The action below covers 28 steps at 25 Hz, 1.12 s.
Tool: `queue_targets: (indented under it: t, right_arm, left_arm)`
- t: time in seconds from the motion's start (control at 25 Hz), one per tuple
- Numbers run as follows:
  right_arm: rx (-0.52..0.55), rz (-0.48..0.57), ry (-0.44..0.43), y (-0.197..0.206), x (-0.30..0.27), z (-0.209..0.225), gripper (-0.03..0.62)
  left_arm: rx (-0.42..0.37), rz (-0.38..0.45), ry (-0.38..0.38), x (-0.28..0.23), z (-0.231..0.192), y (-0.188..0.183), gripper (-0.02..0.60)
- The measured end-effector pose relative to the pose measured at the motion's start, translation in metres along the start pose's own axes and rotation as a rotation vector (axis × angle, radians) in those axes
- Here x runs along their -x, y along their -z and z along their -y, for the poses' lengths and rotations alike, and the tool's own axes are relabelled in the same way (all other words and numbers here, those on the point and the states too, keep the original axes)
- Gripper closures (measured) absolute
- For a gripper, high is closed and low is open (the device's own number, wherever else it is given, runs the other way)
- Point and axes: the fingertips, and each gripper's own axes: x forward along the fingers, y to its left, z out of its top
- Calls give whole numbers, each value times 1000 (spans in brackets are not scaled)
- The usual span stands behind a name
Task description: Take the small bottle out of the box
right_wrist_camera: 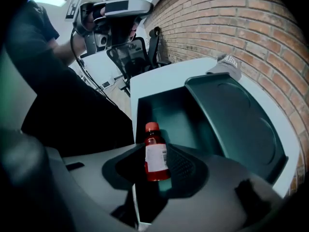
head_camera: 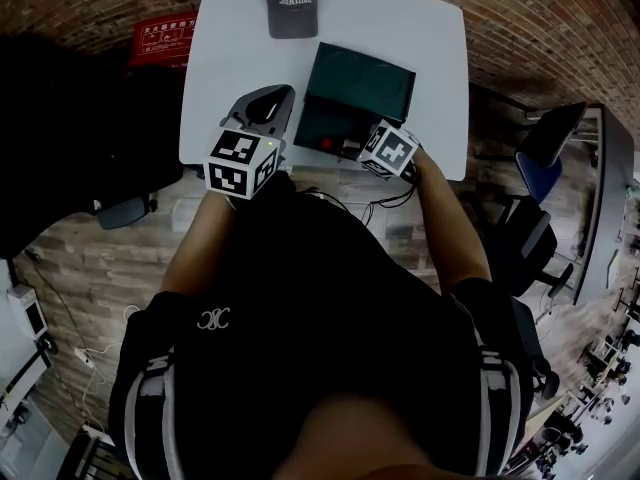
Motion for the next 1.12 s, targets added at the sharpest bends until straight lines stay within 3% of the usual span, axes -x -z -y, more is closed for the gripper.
queue_targets:
  t: [0.16, 0.36, 0.6, 0.88, 1.12]
  right_arm:
    - [-47, -37, -31, 7, -7, -1, 461]
    - [-132, -52, -30, 4, -6, 5, 410]
    - [-195, -22, -24, 2, -9, 8, 399]
    - [-169, -10, 86, -4, -21, 18, 396]
    - [-304, -56, 6, 1, -30, 17, 382]
  left_arm:
    - [-9, -1, 9, -5, 1, -3, 569]
    - [-15, 4, 22, -11, -1, -6, 569]
    - [-27, 10, 49, -21, 4, -13, 569]
    - [-42, 6, 55, -27, 2, -19, 569]
    - [-36, -1, 41, -26, -3, -18, 569]
